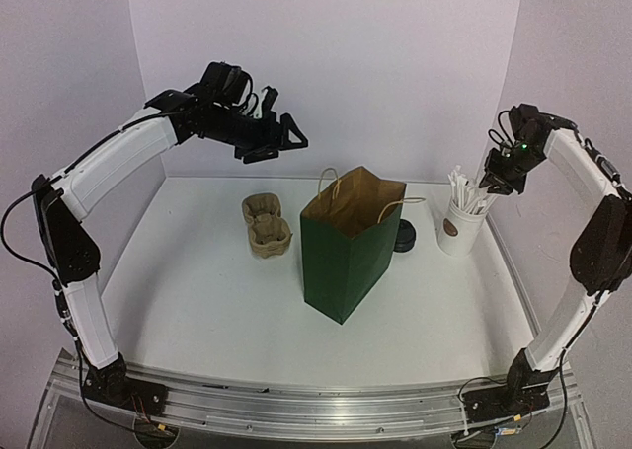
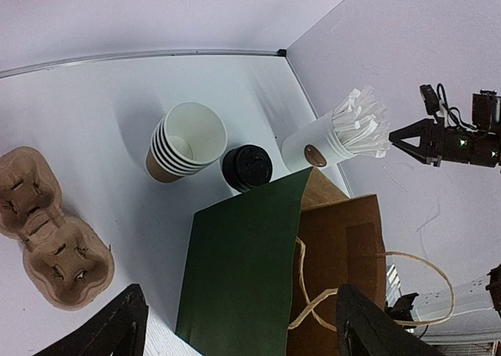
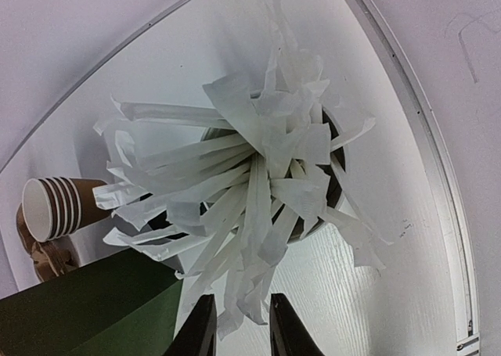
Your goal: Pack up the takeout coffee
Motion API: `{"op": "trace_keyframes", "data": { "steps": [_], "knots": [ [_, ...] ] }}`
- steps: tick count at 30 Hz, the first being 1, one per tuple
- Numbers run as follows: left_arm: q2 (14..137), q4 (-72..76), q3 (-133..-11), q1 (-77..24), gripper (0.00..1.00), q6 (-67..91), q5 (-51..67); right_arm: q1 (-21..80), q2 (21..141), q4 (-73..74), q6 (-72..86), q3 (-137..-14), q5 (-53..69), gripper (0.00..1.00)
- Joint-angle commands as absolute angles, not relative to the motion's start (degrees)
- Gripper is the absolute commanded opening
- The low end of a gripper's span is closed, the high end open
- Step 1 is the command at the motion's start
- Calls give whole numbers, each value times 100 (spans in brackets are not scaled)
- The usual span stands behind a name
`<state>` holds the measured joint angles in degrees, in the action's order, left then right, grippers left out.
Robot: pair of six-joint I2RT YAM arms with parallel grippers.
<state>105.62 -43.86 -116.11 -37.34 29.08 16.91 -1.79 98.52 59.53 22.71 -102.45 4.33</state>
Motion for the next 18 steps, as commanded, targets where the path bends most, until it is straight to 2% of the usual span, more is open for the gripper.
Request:
{"op": "trace_keyframes", "data": {
  "steps": [1, 5, 9, 13, 15, 18],
  "knots": [
    [10678, -4272, -11956, -3745, 81, 2888, 1776, -176, 9893, 5837, 2275, -10322, 456, 18],
    [10805, -4331, -12114, -3744, 81, 2846, 1800, -176, 9916, 5836, 2272, -10322, 442, 16],
    [10878, -4376, -12228, -3744, 81, 2822, 1809, -176, 9923, 5836, 2252, -10331, 402, 5],
    [10920, -4382, -12255, -3742, 81, 2813, 1828, -176, 9958, 5838, 2238, -10284, 412, 5],
    [10924, -4378, -12250, -3744, 81, 2812, 1830, -176, 9970, 5837, 2229, -10275, 409, 1],
    [10924, -4378, -12228, -3744, 81, 2821, 1845, -176, 9924, 5838, 2224, -10348, 347, 0]
  ]
}}
